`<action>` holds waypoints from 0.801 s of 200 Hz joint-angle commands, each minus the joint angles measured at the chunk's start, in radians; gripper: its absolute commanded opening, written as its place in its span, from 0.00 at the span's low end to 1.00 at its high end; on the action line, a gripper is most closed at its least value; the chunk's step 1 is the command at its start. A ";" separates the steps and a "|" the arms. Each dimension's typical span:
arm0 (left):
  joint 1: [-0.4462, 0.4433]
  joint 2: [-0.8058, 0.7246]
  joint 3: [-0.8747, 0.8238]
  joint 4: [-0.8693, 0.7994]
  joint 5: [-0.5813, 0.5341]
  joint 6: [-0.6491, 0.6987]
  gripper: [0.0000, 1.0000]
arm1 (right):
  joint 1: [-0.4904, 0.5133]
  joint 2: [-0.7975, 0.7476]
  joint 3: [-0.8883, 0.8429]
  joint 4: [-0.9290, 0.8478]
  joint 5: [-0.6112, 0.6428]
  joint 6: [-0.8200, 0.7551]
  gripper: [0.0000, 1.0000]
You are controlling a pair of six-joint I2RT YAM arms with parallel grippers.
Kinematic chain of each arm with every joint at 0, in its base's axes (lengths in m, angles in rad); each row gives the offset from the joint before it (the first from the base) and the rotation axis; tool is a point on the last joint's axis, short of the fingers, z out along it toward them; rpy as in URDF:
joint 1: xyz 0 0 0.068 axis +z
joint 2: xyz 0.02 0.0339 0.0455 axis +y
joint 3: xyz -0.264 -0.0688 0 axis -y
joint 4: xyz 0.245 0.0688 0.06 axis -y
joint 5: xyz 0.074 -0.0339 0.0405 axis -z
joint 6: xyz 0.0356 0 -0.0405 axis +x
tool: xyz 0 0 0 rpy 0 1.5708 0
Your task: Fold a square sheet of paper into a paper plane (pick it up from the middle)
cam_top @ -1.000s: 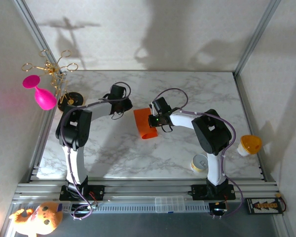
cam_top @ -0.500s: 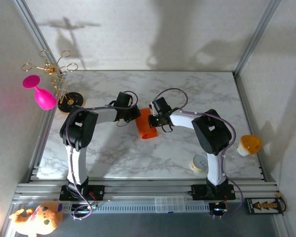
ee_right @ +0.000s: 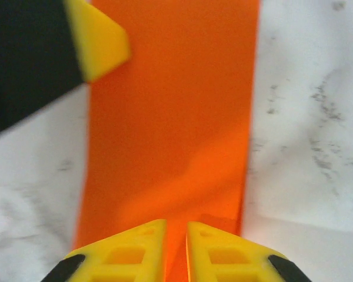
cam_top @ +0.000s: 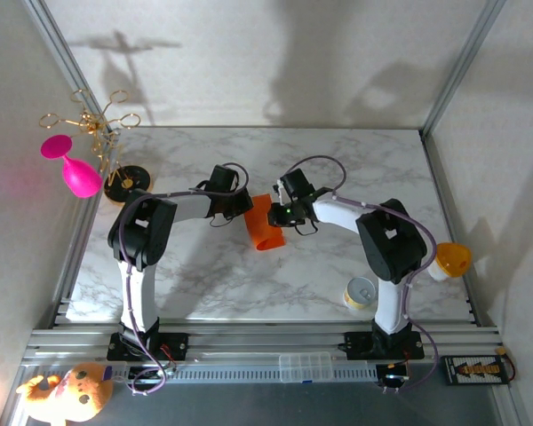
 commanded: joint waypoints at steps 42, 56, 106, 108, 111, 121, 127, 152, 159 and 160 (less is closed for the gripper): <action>0.012 0.067 -0.051 -0.065 -0.049 0.014 0.03 | 0.069 0.009 -0.003 0.106 -0.139 0.235 0.03; 0.012 0.067 -0.054 -0.065 -0.049 0.012 0.03 | 0.083 0.043 0.023 0.100 -0.139 0.255 0.01; 0.013 0.072 -0.065 -0.055 -0.041 -0.003 0.02 | 0.084 0.110 0.029 0.163 -0.176 0.297 0.00; 0.013 0.071 -0.066 -0.054 -0.041 -0.003 0.02 | 0.084 0.111 0.029 0.165 -0.182 0.298 0.00; 0.013 0.072 -0.067 -0.052 -0.041 -0.003 0.02 | 0.083 0.115 0.030 0.170 -0.187 0.299 0.00; 0.013 0.073 -0.070 -0.048 -0.040 -0.006 0.02 | 0.084 0.123 0.032 0.183 -0.202 0.301 0.00; 0.013 0.073 -0.072 -0.047 -0.039 -0.008 0.02 | 0.084 0.125 0.034 0.188 -0.207 0.299 0.00; 0.014 0.075 -0.081 -0.039 -0.037 -0.012 0.02 | 0.084 0.146 0.042 0.190 -0.214 0.294 0.00; 0.014 0.076 -0.082 -0.036 -0.036 -0.014 0.01 | 0.095 0.150 0.043 0.190 -0.215 0.293 0.00; 0.014 0.076 -0.082 -0.037 -0.036 -0.014 0.01 | 0.102 0.151 0.043 0.189 -0.215 0.293 0.00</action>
